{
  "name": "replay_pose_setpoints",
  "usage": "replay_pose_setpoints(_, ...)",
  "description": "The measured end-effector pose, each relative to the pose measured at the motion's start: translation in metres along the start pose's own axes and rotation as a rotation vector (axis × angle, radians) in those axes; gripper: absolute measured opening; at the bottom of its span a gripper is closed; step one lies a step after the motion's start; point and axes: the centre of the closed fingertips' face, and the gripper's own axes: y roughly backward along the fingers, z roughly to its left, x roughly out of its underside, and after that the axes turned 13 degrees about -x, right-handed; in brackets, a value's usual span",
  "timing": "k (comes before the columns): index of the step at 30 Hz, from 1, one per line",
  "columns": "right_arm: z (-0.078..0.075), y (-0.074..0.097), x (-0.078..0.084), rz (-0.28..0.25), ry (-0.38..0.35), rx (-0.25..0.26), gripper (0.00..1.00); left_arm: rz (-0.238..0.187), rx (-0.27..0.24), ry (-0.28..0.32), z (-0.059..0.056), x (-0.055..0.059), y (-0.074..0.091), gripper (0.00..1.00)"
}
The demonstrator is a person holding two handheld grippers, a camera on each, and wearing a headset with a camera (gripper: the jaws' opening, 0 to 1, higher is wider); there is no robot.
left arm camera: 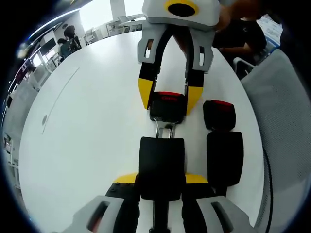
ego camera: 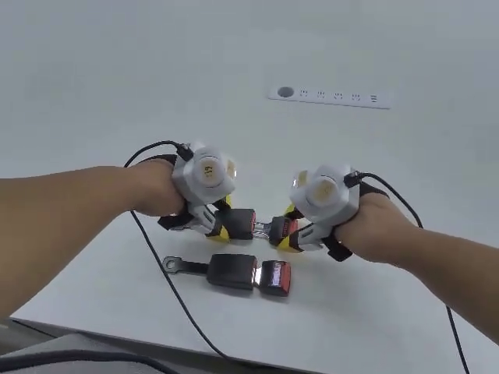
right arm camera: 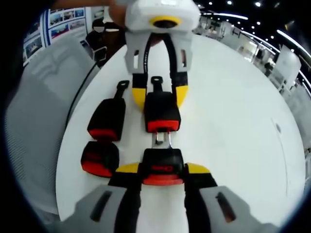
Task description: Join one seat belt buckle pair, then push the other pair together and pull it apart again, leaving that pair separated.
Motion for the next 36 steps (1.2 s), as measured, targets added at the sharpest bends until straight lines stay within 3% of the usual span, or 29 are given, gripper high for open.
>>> replay_pose_setpoints(7,0.004,0.016,0.026,0.004,-0.034,0.021,0.34,0.004,0.001,-0.008,0.0,0.0,0.0,0.33)
replay_pose_setpoints(22,0.026,0.07,0.11,0.073,-0.102,0.062,0.35,0.067,-0.007,-0.033,-0.002,0.0,0.0,0.33)
replay_pose_setpoints(30,0.028,0.089,0.136,0.094,-0.121,0.076,0.35,0.108,-0.016,-0.047,-0.003,-0.001,-0.001,0.33)
replay_pose_setpoints(36,0.027,0.096,0.144,0.103,-0.129,0.105,0.37,0.129,-0.031,-0.066,-0.003,-0.001,-0.001,0.33)
